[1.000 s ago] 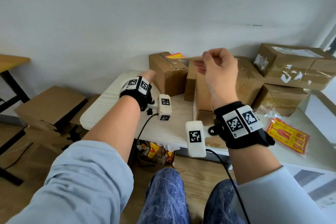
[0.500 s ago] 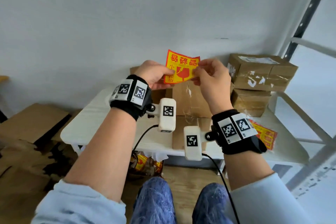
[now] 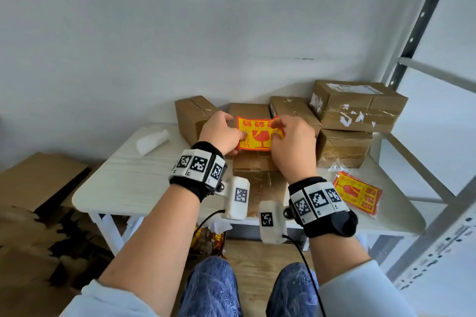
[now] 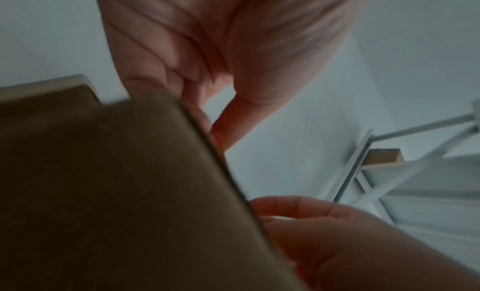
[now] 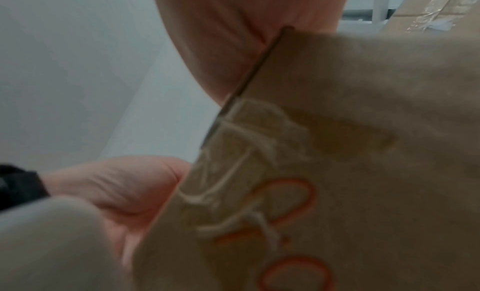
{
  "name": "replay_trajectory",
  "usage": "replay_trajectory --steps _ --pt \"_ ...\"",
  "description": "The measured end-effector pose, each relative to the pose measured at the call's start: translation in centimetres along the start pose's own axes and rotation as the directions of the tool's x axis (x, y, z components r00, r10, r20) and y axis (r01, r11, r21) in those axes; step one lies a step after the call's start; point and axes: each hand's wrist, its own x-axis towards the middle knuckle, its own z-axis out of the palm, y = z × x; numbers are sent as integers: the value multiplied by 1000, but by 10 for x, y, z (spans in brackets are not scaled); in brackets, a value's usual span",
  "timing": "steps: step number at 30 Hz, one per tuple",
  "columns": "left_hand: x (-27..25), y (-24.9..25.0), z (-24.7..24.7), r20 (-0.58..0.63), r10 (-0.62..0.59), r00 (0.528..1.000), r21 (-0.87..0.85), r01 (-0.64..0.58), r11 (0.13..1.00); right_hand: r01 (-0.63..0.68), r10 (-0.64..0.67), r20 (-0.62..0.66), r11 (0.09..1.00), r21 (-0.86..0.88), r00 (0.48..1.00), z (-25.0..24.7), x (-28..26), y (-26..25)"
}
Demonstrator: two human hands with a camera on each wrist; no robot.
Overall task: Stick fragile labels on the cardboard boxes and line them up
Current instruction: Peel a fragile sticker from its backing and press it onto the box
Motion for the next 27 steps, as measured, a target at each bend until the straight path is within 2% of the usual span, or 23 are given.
replay_trajectory --steps 5,13,19,25,27 --pt "4 -2 4 -3 45 999 166 -44 985 20 -17 43 998 -67 999 0 -3 2" --pt "1 0 4 49 66 997 271 -77 959 6 -2 66 998 -59 998 -1 -5 1" --pt "-5 1 1 89 99 991 409 -127 904 -14 21 72 994 -105 997 2 -5 2" --pt "-11 3 1 125 144 982 600 -190 777 -47 64 85 981 -189 994 1 -7 2" --pt "-13 1 1 139 142 980 665 -199 720 -75 94 108 983 -168 990 0 -9 5"
